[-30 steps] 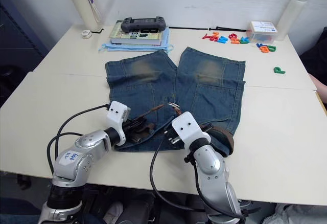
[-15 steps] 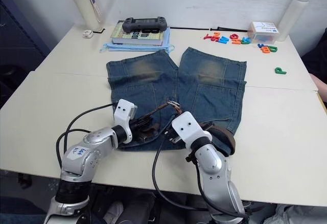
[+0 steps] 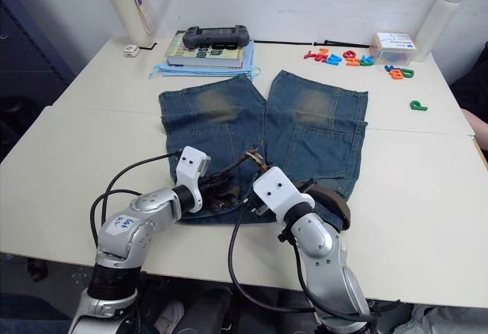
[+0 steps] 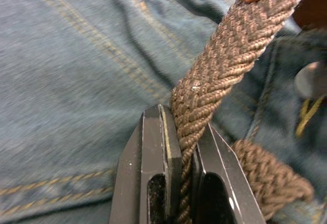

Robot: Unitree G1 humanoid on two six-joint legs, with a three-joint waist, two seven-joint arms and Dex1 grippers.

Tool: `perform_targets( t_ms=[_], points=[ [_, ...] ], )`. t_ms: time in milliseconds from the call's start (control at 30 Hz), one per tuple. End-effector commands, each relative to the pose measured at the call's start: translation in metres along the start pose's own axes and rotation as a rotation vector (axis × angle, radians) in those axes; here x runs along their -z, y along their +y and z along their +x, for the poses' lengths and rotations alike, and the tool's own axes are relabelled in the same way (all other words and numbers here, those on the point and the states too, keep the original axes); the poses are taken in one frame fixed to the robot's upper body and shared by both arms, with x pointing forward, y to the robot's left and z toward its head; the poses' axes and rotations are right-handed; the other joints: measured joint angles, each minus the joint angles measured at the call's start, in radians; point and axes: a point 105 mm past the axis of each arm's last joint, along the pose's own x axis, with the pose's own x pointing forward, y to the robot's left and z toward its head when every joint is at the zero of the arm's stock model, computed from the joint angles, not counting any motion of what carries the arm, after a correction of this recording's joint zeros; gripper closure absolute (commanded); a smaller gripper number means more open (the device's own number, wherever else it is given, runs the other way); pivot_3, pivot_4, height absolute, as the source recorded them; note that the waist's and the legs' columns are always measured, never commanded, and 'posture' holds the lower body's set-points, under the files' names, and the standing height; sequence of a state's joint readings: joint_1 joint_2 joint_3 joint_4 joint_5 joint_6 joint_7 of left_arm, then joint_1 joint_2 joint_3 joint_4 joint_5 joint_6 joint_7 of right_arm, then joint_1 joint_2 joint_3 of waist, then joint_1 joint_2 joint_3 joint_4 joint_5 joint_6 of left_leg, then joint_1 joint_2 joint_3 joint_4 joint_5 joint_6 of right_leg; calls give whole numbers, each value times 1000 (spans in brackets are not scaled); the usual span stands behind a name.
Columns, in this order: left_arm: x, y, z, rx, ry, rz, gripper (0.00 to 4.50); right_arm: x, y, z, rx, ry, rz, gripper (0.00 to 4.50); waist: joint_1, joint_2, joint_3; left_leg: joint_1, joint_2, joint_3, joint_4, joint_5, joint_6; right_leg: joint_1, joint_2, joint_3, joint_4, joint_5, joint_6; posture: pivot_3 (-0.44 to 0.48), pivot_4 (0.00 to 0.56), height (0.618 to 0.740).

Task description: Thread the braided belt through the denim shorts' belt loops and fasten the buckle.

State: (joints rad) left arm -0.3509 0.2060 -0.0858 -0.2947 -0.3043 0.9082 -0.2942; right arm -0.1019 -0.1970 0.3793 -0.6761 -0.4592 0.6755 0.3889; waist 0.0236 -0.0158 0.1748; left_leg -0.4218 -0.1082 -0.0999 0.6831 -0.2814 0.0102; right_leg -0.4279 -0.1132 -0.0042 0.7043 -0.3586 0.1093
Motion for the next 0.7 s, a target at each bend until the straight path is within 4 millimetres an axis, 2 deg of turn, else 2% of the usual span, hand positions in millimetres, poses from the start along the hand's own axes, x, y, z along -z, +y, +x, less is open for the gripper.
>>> perform_targets(
  t_ms=[33, 267, 567, 700],
  points=[
    [0, -15, 9, 61, 2, 32, 4500, -13, 5, -2, -48, -68, -69, 4457, 0, 0, 0, 0, 0, 0, 0, 0, 0, 0, 0, 0, 0, 0, 0, 0, 150, 667],
    [-3, -20, 10, 92, -32, 72, 4500, 3, 13, -5, -134, 2, -232, 4457, 1, 0, 0, 0, 0, 0, 0, 0, 0, 0, 0, 0, 0, 0, 0, 0, 150, 667],
    [-2, -23, 9, 113, -42, 94, 4500, -7, 10, -7, -156, -26, -341, 4457, 1, 0, 0, 0, 0, 0, 0, 0, 0, 0, 0, 0, 0, 0, 0, 0, 150, 667],
    [-2, -23, 10, 112, -42, 90, 4500, -12, 4, -11, -140, -43, -339, 2644, 1, 0, 0, 0, 0, 0, 0, 0, 0, 0, 0, 0, 0, 0, 0, 0, 150, 667]
  ],
)
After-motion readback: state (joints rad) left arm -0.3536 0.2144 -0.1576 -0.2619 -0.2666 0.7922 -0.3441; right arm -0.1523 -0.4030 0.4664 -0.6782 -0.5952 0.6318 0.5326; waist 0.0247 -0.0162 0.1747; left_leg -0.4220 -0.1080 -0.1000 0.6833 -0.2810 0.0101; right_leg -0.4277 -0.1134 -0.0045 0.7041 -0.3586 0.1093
